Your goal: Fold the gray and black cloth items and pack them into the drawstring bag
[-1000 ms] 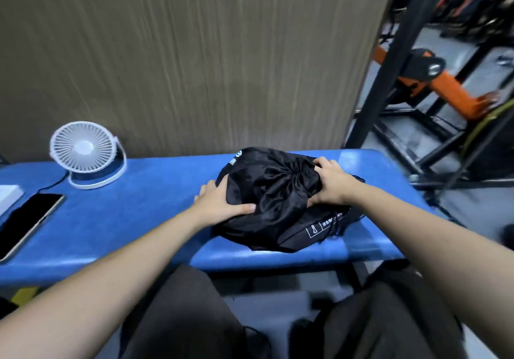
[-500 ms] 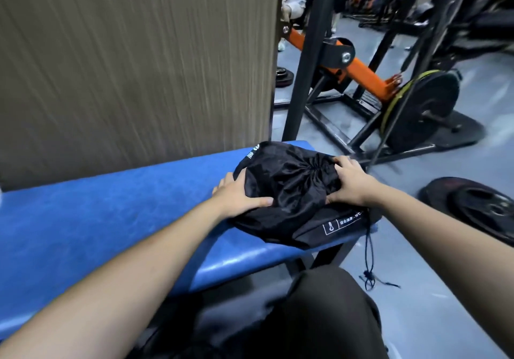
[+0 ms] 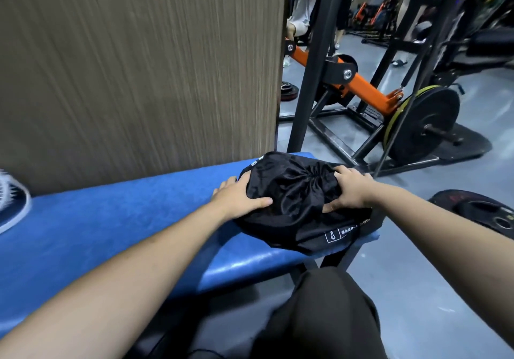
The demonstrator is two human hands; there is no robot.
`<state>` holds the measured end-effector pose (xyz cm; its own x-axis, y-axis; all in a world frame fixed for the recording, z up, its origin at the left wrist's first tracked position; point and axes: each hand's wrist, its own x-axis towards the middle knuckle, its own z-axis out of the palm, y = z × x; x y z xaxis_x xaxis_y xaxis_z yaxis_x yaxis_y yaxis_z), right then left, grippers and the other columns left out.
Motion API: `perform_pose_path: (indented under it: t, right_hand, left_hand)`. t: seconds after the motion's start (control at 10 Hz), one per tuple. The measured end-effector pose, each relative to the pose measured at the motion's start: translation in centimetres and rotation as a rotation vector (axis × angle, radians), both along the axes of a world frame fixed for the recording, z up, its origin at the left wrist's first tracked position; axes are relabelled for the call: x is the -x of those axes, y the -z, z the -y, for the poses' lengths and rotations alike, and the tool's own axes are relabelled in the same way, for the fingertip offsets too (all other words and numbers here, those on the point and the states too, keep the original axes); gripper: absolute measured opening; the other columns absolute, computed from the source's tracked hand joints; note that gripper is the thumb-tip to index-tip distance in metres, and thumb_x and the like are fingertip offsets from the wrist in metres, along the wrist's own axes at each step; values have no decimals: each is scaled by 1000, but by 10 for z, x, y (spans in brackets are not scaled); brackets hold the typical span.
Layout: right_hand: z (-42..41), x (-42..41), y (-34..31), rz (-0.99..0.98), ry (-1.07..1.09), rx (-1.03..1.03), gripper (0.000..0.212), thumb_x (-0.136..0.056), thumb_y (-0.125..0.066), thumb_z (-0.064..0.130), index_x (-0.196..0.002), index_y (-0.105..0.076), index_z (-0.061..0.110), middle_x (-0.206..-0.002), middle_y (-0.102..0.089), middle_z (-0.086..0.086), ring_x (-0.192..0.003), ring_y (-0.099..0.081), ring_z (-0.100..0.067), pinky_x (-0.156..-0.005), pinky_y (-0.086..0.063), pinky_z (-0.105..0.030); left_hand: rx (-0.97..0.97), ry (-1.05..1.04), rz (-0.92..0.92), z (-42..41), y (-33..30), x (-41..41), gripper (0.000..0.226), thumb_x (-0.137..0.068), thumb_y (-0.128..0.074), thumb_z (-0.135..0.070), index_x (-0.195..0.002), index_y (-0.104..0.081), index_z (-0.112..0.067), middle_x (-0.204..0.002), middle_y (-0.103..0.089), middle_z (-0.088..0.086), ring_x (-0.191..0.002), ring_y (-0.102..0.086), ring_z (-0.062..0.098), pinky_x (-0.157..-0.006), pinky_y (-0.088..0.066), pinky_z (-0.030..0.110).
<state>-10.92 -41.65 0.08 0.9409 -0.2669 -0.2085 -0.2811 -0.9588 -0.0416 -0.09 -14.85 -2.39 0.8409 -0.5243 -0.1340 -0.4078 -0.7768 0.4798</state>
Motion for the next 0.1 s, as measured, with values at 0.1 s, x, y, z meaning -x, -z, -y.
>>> perform_pose_path:
  t: [0.1]
  right_hand:
    - [-12, 0, -30, -9, -82, 30, 101, -68, -80, 51, -150, -28, 25, -152, -33, -3, -143, -25, -27, -113, -20, -50]
  left_hand:
    - [28, -13, 24, -17, -19, 7, 84, -77, -59, -73, -147, -25, -44, -148, -39, 5, -138, -33, 29, -113, -27, 43]
